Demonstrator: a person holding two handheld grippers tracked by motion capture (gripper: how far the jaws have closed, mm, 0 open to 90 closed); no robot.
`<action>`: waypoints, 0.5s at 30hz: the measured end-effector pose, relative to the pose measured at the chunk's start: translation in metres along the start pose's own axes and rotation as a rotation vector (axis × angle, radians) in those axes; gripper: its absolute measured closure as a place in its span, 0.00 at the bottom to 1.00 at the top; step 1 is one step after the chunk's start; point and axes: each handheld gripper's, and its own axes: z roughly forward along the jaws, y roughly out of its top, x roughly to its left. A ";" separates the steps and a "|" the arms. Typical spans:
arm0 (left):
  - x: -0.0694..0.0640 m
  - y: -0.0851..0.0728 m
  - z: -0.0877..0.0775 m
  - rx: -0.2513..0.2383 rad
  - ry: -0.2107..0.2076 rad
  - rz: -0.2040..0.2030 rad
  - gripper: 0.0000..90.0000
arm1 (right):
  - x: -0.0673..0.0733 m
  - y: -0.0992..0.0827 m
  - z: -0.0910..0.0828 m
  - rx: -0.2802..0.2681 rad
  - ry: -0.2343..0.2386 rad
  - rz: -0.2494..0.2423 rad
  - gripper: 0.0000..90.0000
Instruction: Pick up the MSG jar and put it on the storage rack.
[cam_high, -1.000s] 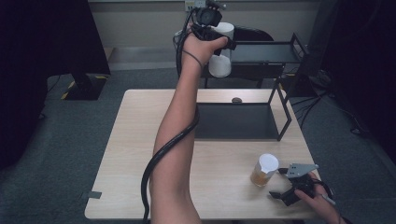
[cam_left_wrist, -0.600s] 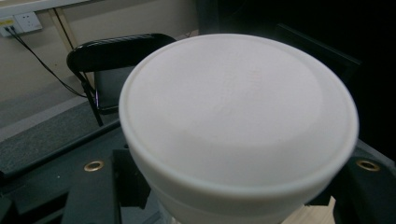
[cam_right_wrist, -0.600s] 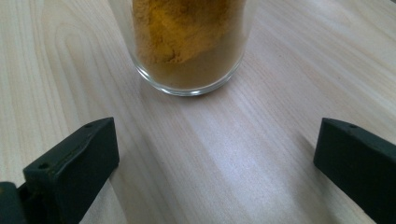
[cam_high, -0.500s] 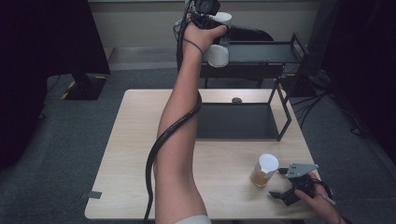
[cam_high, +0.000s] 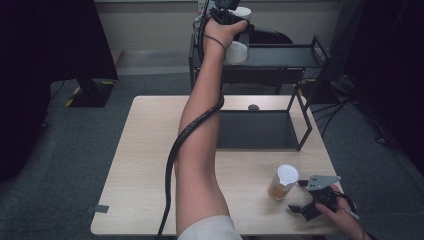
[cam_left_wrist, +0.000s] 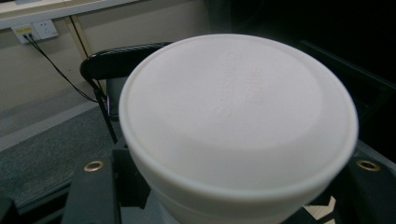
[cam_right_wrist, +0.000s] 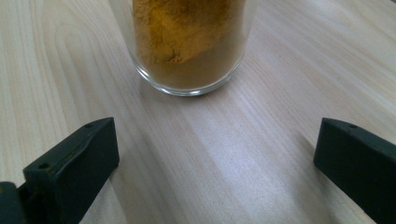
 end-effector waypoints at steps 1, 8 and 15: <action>0.000 0.000 0.001 -0.002 0.003 -0.003 0.38 | 0.000 0.000 0.000 0.000 0.000 0.000 0.00; 0.001 0.001 0.008 0.003 0.015 -0.002 0.38 | 0.000 0.000 0.000 0.000 0.000 0.000 0.00; 0.002 -0.001 0.014 0.005 0.022 -0.003 0.38 | 0.000 0.000 0.000 0.000 0.000 0.000 0.00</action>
